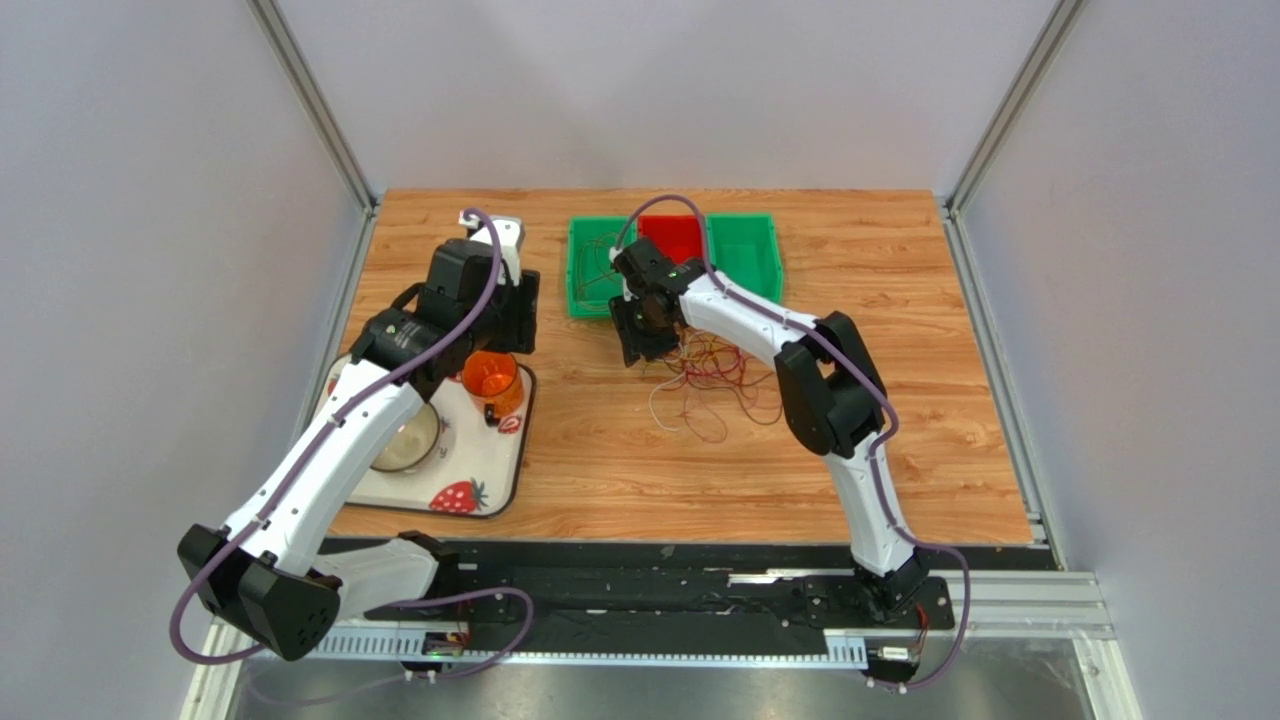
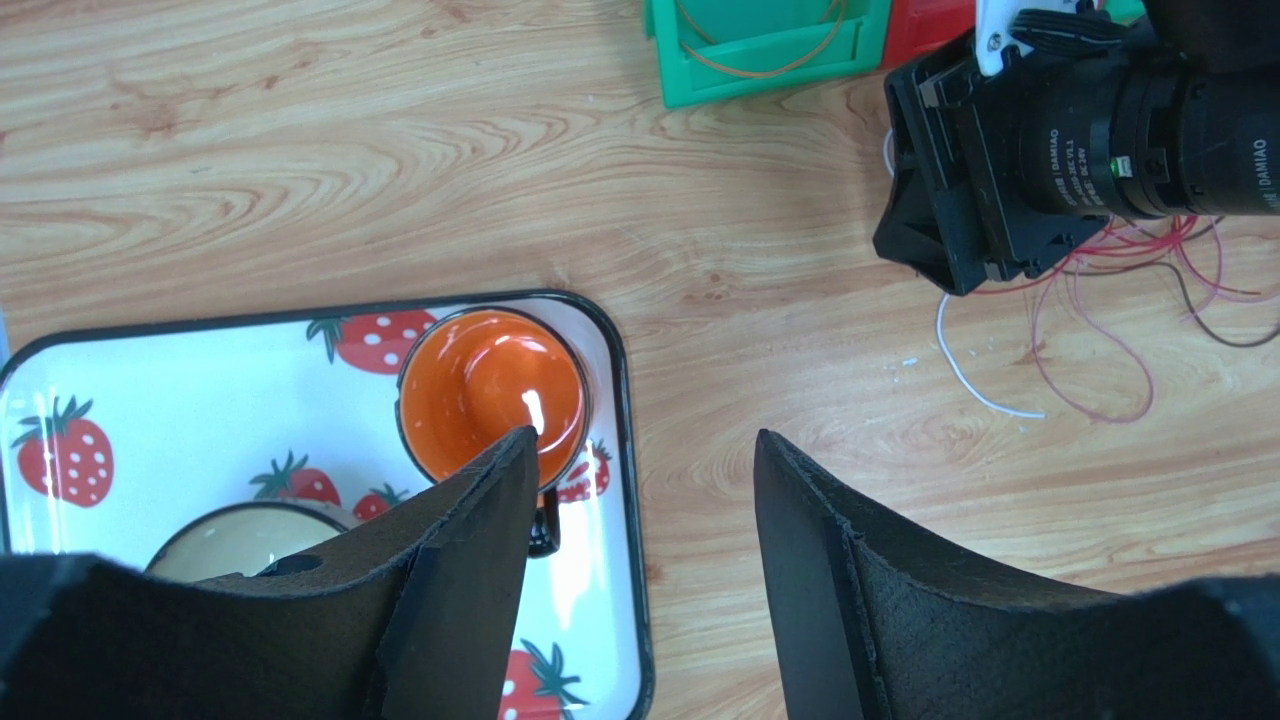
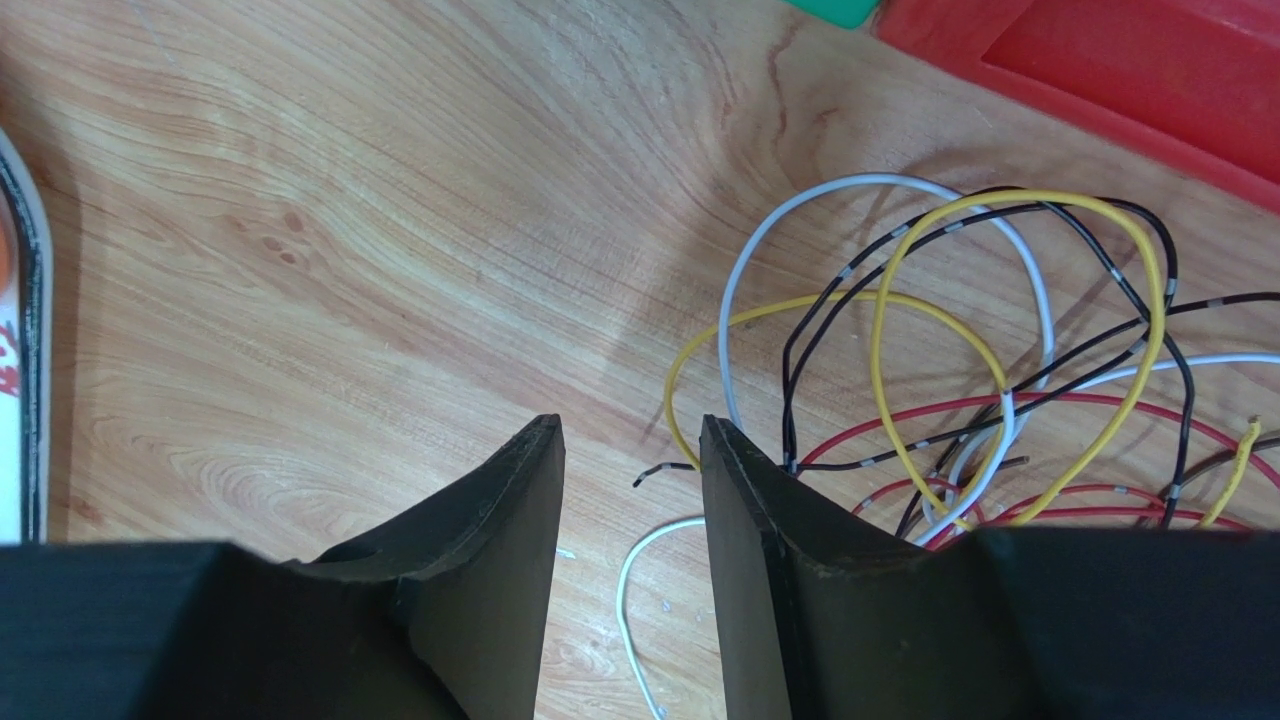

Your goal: Untangle the cables

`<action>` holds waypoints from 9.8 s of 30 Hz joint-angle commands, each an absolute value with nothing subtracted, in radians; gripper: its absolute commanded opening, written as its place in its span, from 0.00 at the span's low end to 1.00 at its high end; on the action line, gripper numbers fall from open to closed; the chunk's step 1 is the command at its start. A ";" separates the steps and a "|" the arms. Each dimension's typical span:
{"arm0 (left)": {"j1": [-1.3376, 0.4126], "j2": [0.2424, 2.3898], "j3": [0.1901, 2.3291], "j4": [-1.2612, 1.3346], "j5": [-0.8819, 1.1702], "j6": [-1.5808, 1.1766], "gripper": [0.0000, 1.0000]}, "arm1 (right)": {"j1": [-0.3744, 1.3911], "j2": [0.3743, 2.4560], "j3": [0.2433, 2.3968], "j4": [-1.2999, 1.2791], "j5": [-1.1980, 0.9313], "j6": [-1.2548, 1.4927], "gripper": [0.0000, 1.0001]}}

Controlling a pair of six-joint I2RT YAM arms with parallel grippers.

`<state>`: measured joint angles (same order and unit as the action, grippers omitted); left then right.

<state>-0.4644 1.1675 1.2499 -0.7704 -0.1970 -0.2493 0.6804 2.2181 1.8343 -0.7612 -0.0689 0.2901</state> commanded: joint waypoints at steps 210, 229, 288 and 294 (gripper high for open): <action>-0.555 1.545 1.387 -0.592 0.371 -0.302 0.25 | 0.430 1.588 1.413 -0.268 -0.592 0.397 0.00; -0.609 1.154 0.694 0.289 0.298 -0.627 0.71 | 0.431 1.460 1.462 -0.328 -0.503 0.448 0.00; -0.925 1.825 0.888 0.416 -0.448 -0.563 0.00 | 0.407 1.433 1.733 -0.592 -0.477 0.522 0.00; -0.904 1.856 0.838 0.494 -0.384 -0.601 0.00 | 0.359 1.443 1.877 -0.673 -0.518 0.514 0.00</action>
<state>-0.9134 1.8282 0.8593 0.4068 -0.4358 -0.5533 0.3874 1.4628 1.7447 -0.6056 -0.4828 0.5270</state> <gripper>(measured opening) 0.007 0.010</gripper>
